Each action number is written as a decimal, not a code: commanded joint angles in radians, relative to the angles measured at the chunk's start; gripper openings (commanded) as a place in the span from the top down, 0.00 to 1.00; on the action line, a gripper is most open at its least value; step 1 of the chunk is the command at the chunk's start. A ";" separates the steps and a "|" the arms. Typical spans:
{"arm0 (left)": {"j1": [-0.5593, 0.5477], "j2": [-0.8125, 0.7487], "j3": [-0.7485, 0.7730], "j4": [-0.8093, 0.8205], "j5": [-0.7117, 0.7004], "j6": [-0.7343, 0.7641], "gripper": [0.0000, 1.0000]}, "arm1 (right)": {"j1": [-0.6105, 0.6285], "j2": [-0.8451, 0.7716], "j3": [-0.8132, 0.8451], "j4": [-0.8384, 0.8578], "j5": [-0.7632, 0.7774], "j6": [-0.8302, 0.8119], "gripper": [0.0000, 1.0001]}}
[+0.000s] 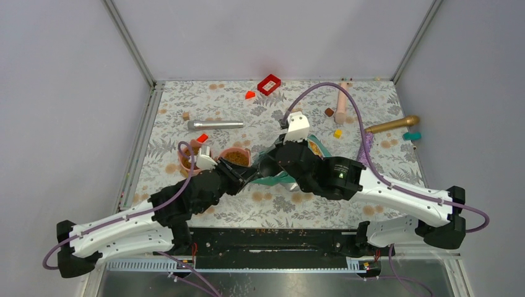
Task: Serve the pet food
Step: Collect the pet food from the pet food bag.
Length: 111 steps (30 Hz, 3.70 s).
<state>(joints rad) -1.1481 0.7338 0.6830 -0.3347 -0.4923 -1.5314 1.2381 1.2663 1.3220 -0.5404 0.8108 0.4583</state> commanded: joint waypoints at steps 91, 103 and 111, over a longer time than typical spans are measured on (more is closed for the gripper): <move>0.010 -0.047 0.176 0.050 -0.191 -0.209 1.00 | -0.173 -0.144 0.298 -0.138 -0.201 -0.343 1.00; 0.010 -0.098 0.163 -0.130 -0.181 -0.435 1.00 | -0.174 -0.148 0.314 -0.153 -0.195 -0.327 1.00; 0.010 -0.157 0.164 -0.203 -0.224 -0.462 1.00 | -0.173 -0.146 0.327 -0.175 -0.176 -0.340 1.00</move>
<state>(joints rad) -1.1595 0.6529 0.8402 -0.4843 -0.5713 -1.8885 1.0744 1.2198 1.5600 -0.8360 0.5179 0.1284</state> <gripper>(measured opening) 0.262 0.023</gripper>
